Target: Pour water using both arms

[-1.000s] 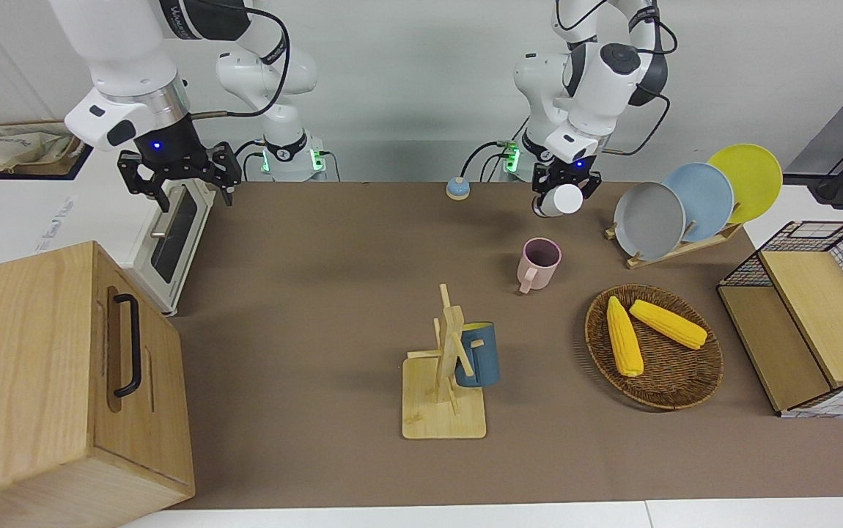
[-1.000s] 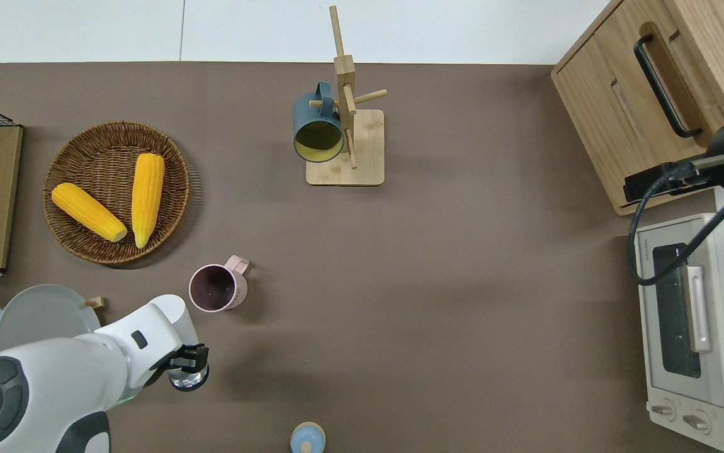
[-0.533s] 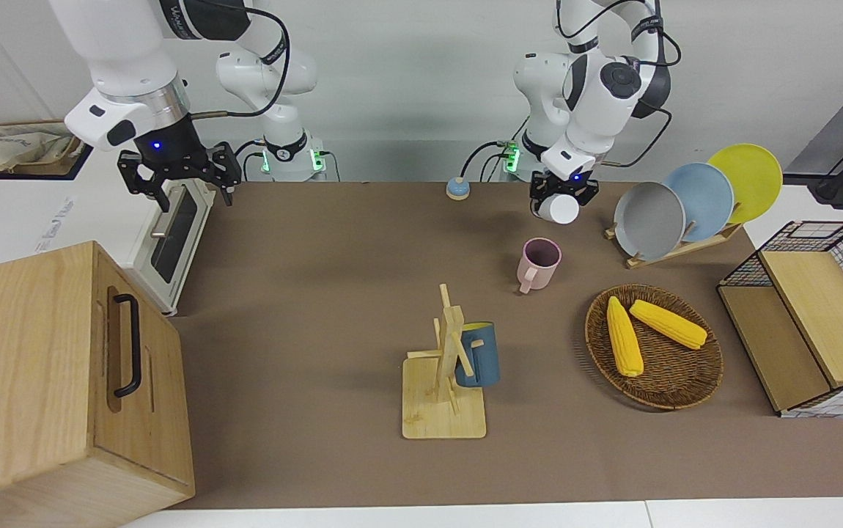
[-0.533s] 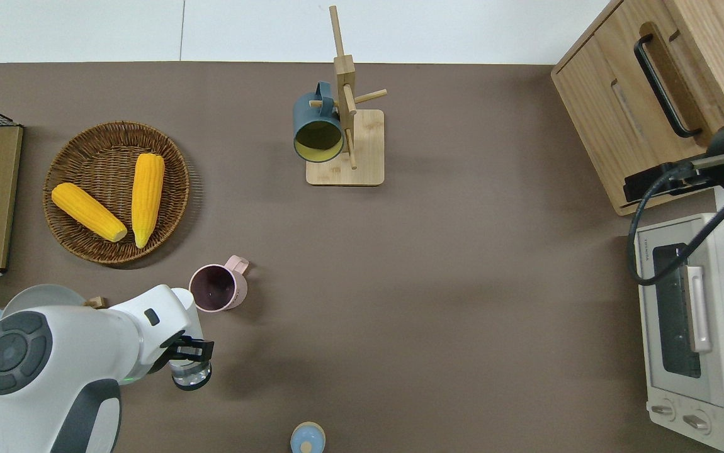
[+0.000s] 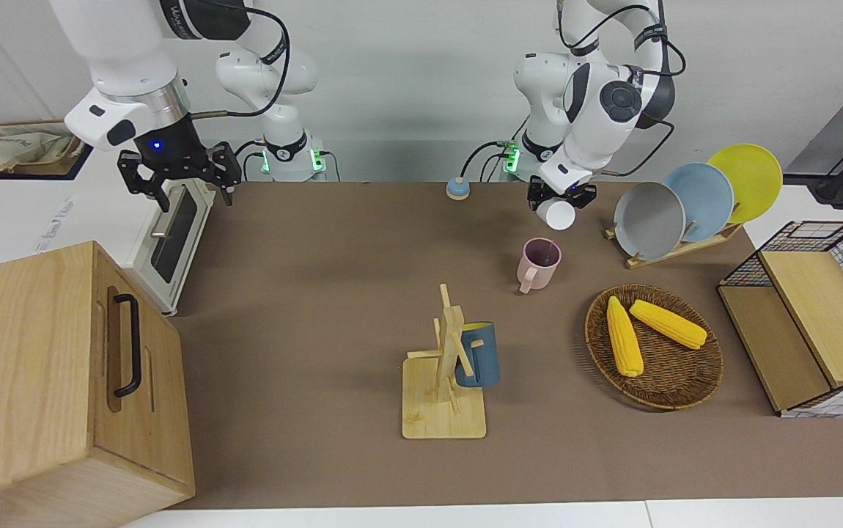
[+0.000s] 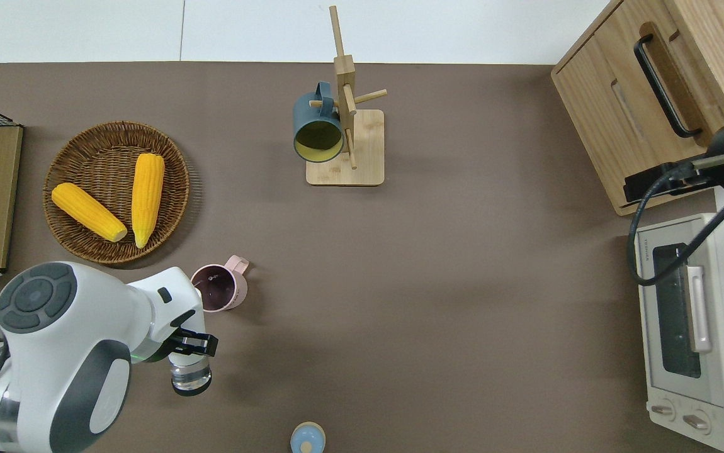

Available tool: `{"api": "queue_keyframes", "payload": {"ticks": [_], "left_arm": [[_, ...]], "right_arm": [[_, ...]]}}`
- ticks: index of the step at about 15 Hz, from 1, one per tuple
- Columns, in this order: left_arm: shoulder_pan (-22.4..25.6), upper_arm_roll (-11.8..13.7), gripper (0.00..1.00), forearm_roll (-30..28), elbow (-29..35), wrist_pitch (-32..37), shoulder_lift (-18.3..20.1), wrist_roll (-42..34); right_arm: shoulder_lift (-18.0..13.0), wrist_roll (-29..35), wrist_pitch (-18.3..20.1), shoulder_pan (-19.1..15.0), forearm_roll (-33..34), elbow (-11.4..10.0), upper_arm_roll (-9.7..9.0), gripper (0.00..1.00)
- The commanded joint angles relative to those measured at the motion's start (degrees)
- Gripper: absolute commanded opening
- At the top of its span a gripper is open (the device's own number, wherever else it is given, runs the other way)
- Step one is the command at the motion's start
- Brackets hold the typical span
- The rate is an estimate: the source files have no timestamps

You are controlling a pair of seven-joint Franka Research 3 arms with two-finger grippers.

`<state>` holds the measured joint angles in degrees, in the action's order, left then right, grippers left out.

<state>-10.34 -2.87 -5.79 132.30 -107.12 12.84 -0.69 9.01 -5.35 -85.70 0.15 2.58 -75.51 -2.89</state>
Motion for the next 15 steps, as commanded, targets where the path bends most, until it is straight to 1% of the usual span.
{"api": "queue_keyframes", "payload": {"ticks": [1,10,12,15], "left_arm": [[-1.26,0.06,0.0,1.39,-6.44,6.31,-4.05,0.52],[-1.26,-0.03,0.0,1.48,-6.53,7.45,-4.22,0.52],[-1.26,-0.2,0.0,3.14,-6.53,7.98,-4.14,0.78],[-1.17,-0.2,0.0,3.5,-6.53,8.51,-4.05,0.43]], "right_arm": [[-1.19,0.78,-0.88,-0.33,-1.17,-1.57,-0.19,0.983],[-1.19,0.78,-0.88,-0.33,-1.17,-1.57,-0.19,0.983],[-1.19,0.78,-0.79,-0.33,-1.17,-1.57,-0.19,0.983],[-1.19,0.78,-0.88,-0.33,-1.17,-1.57,-0.19,0.983]]}}
